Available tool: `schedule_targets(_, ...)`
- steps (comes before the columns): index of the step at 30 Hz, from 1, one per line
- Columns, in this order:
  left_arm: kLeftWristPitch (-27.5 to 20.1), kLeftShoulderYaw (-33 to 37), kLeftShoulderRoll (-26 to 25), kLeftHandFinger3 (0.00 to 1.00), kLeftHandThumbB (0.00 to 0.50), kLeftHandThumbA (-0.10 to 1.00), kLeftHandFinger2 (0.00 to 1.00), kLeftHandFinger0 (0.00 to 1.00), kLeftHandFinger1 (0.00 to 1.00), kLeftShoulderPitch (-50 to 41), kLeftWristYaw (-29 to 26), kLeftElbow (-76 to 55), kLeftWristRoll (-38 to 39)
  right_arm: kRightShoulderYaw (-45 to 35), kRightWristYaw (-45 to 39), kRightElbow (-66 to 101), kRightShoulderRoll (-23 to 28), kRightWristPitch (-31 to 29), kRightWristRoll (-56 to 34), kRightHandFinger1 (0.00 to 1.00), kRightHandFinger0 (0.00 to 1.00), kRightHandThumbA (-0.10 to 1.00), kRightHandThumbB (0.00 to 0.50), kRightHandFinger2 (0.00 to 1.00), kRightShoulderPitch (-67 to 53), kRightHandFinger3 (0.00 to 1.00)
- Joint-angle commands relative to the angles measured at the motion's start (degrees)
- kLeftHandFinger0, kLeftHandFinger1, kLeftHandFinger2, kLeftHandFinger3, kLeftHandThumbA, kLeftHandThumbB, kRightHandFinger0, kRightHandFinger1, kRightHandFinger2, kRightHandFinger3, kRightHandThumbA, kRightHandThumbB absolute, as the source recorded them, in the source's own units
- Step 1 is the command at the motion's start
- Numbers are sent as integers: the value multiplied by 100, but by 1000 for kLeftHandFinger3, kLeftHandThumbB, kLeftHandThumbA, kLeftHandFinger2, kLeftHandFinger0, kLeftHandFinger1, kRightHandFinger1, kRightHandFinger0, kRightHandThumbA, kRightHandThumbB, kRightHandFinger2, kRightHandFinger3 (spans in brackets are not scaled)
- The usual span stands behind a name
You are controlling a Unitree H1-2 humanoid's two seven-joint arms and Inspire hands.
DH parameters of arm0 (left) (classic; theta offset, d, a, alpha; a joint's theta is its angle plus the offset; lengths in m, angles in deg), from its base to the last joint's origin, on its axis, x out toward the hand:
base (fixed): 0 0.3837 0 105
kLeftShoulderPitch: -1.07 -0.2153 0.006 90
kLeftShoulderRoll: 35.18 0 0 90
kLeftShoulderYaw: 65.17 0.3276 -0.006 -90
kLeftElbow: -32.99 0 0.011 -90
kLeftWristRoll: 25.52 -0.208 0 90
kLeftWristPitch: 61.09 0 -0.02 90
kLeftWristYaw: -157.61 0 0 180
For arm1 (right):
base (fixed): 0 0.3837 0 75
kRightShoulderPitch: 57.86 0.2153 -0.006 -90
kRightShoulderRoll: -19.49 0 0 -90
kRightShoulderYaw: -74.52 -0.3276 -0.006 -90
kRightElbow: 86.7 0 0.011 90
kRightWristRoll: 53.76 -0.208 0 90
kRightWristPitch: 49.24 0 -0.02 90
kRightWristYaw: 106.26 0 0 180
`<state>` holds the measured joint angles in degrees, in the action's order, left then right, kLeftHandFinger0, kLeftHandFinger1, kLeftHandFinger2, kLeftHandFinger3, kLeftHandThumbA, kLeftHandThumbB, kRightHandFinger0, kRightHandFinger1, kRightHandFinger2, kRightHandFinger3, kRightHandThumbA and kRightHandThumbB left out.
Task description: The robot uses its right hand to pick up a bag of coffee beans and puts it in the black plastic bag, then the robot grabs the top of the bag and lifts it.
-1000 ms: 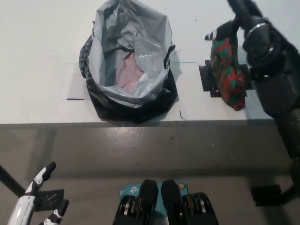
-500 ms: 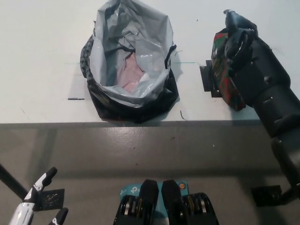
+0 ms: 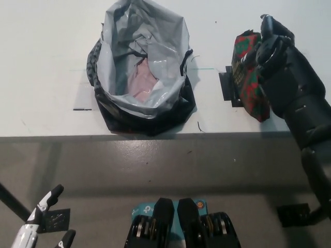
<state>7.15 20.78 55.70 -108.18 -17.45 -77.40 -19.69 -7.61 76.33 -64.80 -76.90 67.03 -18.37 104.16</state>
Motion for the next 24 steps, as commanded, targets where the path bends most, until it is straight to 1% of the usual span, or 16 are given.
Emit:
schedule_targets(1, -214, -67, -38, 1000, 174, 779, 1000, 1000, 1000, -134, 69, -114, 95, -462, -195, 433, 59, 66, -465, 1000, 1000, 1000, 394, 1000, 300, 1000)
schedule_targets(6, -187, -84, -41, 1000, 170, 771, 1000, 1000, 1000, -137, 68, -137, 119, -619, -419, 223, -74, 66, -721, 1000, 1000, 1000, 411, 1000, 357, 1000)
schedule_targets(7, -171, -90, -33, 1000, 177, 776, 1000, 1000, 1000, -134, 58, -147, 101, -610, -449, 217, -89, 66, -739, 1000, 1000, 1000, 401, 1000, 359, 1000)
schedule_targets(8, -145, -92, -20, 1000, 184, 784, 1000, 1000, 1000, -131, 48, -171, 85, -668, -512, 217, -140, 66, -848, 1000, 1000, 1000, 363, 1000, 347, 1000)
schedule_targets(9, -140, -89, -17, 1000, 184, 785, 1000, 1000, 1000, -131, 50, -174, 104, -681, -580, 239, -171, 66, -936, 1000, 1000, 1000, 338, 1000, 323, 1000)
schedule_targets(13, -139, -99, -25, 1000, 180, 782, 1000, 1000, 1000, -106, 50, -169, 121, -534, -688, 187, -218, 25, -1056, 1000, 1000, 1000, 310, 1000, 269, 1000)
schedule_targets(14, -128, -101, -18, 1000, 180, 783, 1000, 1000, 1000, -107, 43, -179, 107, -461, -697, 150, -223, -1, -1040, 1000, 1000, 1000, 315, 1000, 257, 1000)
schedule_targets(15, -118, -98, -11, 1000, 175, 780, 1000, 1000, 1000, -100, 41, -190, 105, -348, -714, 81, -226, -9, -976, 1000, 1000, 1000, 332, 1000, 254, 1000)
schedule_targets(18, -138, -96, -18, 1000, 173, 778, 1000, 1000, 1000, -87, 50, -179, 128, -74, -750, -66, -256, 37, -836, 1000, 1000, 1000, 344, 1000, 244, 1000)
schedule_targets(19, -162, -101, -22, 1000, 182, 782, 1000, 1000, 1000, -66, 52, -158, 149, 45, -695, -158, -278, 48, -784, 1000, 1000, 1000, 362, 1000, 207, 1000)
schedule_targets(21, -201, -107, -36, 1000, 184, 783, 1000, 1000, 1000, -42, 62, -121, 196, 66, -565, -336, -314, 66, -801, 1000, 1000, 1000, 372, 1000, 198, 1000)
schedule_targets(22, -214, -111, -49, 1000, 179, 782, 1000, 1000, 1000, -33, 70, -112, 220, 80, -487, -448, -318, 66, -861, 1000, 1000, 1000, 361, 1000, 136, 1000)
schedule_targets(23, -210, -113, -53, 1000, 179, 782, 1000, 1000, 1000, -32, 71, -116, 223, 94, -458, -479, -318, 66, -876, 1000, 1000, 1000, 361, 1000, 108, 1000)
schedule_targets(24, -204, -117, -54, 1000, 177, 781, 1000, 1000, 1000, -24, 73, -116, 232, 117, -395, -553, -316, 66, -895, 1000, 1000, 1000, 379, 1000, 89, 1000)
